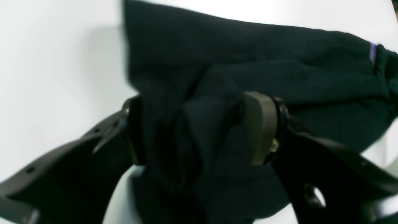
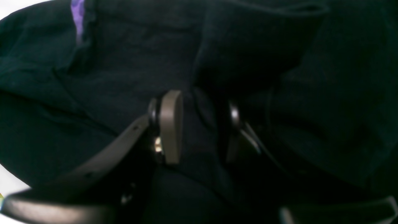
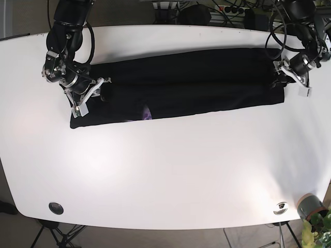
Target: Fold the T-shirt properly
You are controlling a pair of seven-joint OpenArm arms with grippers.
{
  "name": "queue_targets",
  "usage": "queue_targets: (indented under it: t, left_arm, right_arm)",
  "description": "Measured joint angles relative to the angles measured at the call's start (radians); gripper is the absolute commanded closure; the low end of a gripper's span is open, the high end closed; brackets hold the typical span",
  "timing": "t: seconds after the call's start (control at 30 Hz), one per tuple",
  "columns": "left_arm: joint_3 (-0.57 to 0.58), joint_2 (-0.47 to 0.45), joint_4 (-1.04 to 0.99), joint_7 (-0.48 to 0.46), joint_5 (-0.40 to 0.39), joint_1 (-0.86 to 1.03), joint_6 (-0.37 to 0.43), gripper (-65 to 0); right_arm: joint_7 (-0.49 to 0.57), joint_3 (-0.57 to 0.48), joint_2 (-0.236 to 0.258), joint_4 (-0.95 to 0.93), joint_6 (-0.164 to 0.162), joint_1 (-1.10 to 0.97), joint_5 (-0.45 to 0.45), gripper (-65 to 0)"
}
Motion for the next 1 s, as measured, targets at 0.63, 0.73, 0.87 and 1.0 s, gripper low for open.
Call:
queue_targets:
  t: [0.63, 0.73, 0.87, 1.0]
  left_arm:
    - [0.042, 0.018, 0.168, 0.032, 0.07, 0.048, 0.013, -2.2]
    - [0.041, 0.026, 0.303, 0.045, 0.069, 0.05, 0.015, -2.2]
    - [0.037, 0.083, 0.437, 0.106, 0.063, 0.045, 0.015, -2.2]
    - [0.056, 0.159, 0.544, 0.161, 0.068, 0.034, 0.014, -2.2]
  right_arm:
    - [0.001, 0.0, -0.001, 0.0, 0.001, -0.002, 0.002, -18.9]
    - [0.0, 0.0, -0.003, 0.0, 0.001, -0.002, 0.001, -18.9]
    - [0.001, 0.003, -0.008, 0.0, 0.001, -0.002, 0.001, -18.9]
    - [0.001, 0.005, -0.012, 0.0, 0.001, -0.002, 0.001, -18.9]
